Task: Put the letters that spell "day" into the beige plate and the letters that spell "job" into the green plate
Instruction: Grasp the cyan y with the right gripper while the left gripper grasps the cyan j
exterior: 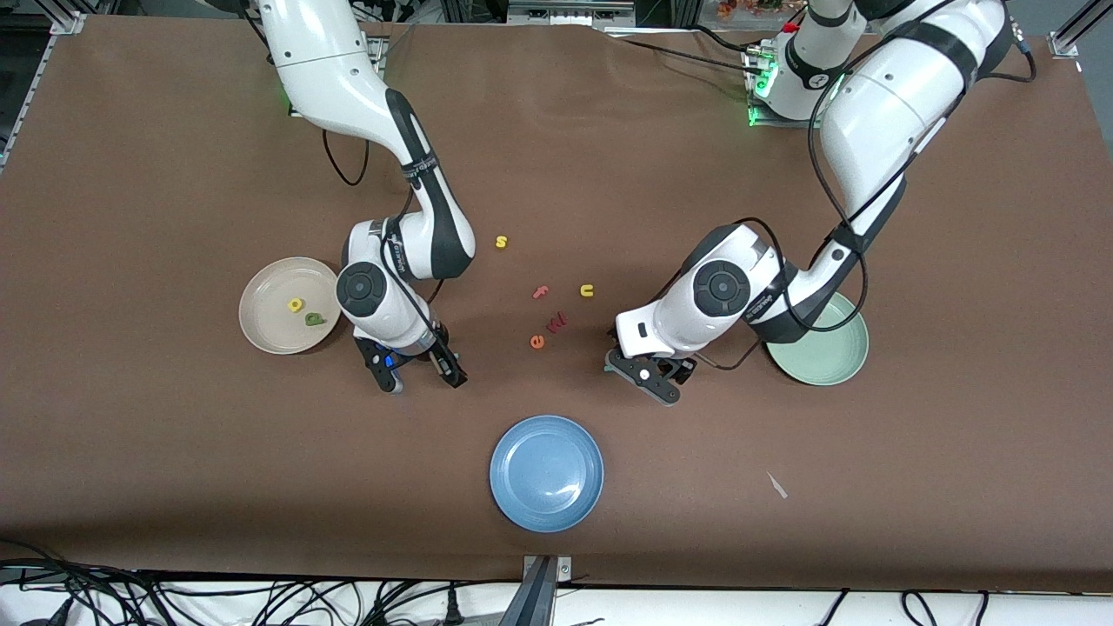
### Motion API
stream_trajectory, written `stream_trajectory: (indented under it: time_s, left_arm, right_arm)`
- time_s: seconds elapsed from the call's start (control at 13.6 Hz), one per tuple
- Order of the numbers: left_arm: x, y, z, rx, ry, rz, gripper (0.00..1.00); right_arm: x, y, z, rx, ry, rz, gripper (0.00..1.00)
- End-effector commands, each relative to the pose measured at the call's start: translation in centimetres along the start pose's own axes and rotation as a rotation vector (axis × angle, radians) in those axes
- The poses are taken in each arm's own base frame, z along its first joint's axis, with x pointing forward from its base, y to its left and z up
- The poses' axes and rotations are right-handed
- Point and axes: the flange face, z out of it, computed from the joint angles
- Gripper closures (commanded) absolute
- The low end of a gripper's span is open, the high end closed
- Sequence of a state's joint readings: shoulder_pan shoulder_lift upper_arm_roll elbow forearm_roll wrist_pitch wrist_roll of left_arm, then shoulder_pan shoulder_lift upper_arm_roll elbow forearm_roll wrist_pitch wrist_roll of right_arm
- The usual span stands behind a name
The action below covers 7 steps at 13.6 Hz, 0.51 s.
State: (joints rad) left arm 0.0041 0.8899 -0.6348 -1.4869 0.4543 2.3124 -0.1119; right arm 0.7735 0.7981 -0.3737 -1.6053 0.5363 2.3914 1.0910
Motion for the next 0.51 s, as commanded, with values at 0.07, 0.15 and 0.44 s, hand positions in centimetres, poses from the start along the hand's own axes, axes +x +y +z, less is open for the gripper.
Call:
stream_trajectory:
  time_s: [0.07, 0.15, 0.44]
  left_arm:
    - [0.7, 2.0, 4.4, 0.068, 0.05, 0.125, 0.0]
    - [0.7, 2.6, 4.8, 0.073, 0.05, 0.137, 0.0]
    - [0.6, 2.9, 5.1, 0.144, 0.05, 0.235, 0.09]
  right_arm:
    - [0.0, -0.5, 0.6, 0.006, 0.001, 0.005, 0.19]
    - [0.3, -0.5, 0.6, 0.008, -0.002, 0.009, 0.32]
    - [0.1, -0.4, 1.0, 0.003, -0.004, 0.018, 0.74]
